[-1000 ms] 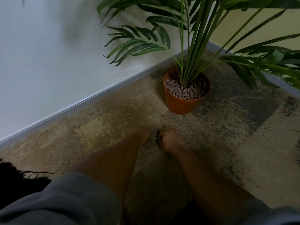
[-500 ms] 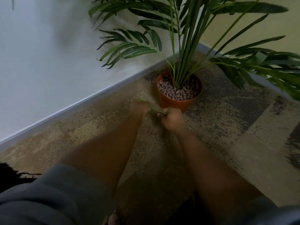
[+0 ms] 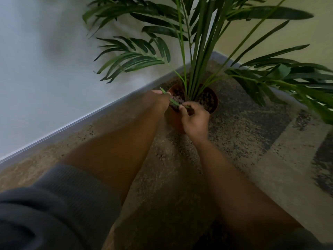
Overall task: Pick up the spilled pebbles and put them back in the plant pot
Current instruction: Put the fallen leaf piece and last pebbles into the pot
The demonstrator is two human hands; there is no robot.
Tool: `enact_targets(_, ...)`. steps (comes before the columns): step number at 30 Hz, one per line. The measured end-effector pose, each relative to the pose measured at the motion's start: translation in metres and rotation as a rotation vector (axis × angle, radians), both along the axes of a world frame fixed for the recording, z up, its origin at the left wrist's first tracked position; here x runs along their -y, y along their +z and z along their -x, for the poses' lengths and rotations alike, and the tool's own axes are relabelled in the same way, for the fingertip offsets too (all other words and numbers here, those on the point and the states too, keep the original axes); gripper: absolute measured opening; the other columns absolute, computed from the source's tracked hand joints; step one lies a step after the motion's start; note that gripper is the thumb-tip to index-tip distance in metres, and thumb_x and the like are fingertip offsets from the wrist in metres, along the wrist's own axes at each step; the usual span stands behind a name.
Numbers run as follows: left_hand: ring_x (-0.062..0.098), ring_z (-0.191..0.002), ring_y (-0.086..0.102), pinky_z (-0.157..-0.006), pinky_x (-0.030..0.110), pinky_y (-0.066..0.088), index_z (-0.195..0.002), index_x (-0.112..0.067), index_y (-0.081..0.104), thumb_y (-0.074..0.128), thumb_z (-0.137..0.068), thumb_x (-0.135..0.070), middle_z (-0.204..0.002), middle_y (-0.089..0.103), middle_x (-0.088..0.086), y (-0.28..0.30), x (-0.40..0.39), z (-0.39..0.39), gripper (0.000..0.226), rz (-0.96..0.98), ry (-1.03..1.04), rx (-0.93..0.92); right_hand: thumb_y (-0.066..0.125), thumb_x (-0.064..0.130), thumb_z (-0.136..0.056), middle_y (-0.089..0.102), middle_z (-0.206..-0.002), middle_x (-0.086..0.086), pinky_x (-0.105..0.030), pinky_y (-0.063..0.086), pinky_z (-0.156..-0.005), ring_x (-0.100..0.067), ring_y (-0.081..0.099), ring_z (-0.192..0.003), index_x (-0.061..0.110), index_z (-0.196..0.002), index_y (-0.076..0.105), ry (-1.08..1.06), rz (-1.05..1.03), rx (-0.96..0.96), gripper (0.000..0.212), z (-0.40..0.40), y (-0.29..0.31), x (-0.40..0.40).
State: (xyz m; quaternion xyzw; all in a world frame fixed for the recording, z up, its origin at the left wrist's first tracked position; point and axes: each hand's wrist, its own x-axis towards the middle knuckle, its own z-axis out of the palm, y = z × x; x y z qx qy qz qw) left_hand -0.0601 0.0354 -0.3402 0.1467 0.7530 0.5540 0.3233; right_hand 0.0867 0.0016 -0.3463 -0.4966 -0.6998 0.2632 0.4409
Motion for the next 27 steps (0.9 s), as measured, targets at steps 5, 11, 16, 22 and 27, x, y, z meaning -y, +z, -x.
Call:
enact_targets(5, 0.019, -0.089, 0.065, -0.066, 0.024, 0.056, -0.115, -0.003, 0.066, 0.061, -0.090, -0.008, -0.098, 0.063, 0.008, 0.040, 0.003, -0.022, 0.025, -0.037, -0.213, 0.094, 0.065, 0.024, -0.086, 0.073, -0.100, -0.008, -0.040, 0.055, -0.081, -0.025, 0.067, -0.094, 0.013, -0.099, 0.074, -0.032, 0.094, 0.112, 0.019, 0.000, 0.002, -0.013)
enact_targets(11, 0.018, -0.102, 0.070, -0.050, 0.012, 0.048, -0.129, -0.009, 0.055, 0.046, -0.097, -0.002, -0.131, 0.060, 0.011, 0.049, 0.002, -0.027, 0.034, -0.014, -0.316, 0.160, 0.055, 0.036, -0.090, 0.069, -0.107, -0.013, -0.040, 0.053, -0.080, -0.036, 0.059, -0.103, 0.014, -0.115, 0.070, -0.030, 0.161, 0.316, 0.036, 0.007, 0.003, -0.026)
enact_targets(16, 0.018, -0.110, 0.066, -0.086, 0.022, 0.048, -0.135, -0.011, 0.051, 0.044, -0.098, -0.003, -0.135, 0.057, 0.009, 0.043, 0.018, -0.019, 0.038, -0.055, -0.310, 0.182, 0.056, 0.034, -0.091, 0.058, -0.125, -0.018, -0.042, 0.043, -0.092, -0.039, 0.042, -0.119, 0.009, -0.126, 0.062, -0.031, 0.083, 0.457, 0.044, 0.003, 0.005, -0.018)
enact_targets(22, 0.005, -0.063, 0.054, -0.048, 0.012, 0.043, -0.128, -0.005, 0.058, 0.050, -0.095, -0.003, -0.097, 0.068, 0.006, 0.030, 0.046, -0.010, 0.034, -0.067, -0.199, 0.095, 0.056, 0.021, -0.088, 0.060, -0.105, -0.015, -0.034, 0.045, -0.082, -0.031, 0.051, -0.103, 0.006, -0.102, 0.067, -0.016, -0.158, 0.247, 0.023, 0.003, 0.000, 0.007)
enact_targets(27, 0.015, -0.084, 0.058, -0.064, 0.018, 0.048, -0.096, -0.019, 0.065, 0.051, -0.093, -0.003, -0.092, 0.061, 0.000, 0.001, 0.077, 0.000, 0.021, 0.078, -0.296, -0.043, 0.057, 0.017, -0.091, 0.066, -0.102, -0.005, -0.025, 0.048, -0.078, -0.016, 0.059, -0.091, 0.014, -0.106, 0.067, 0.265, -0.139, 0.279, 0.018, 0.013, -0.015, 0.038)
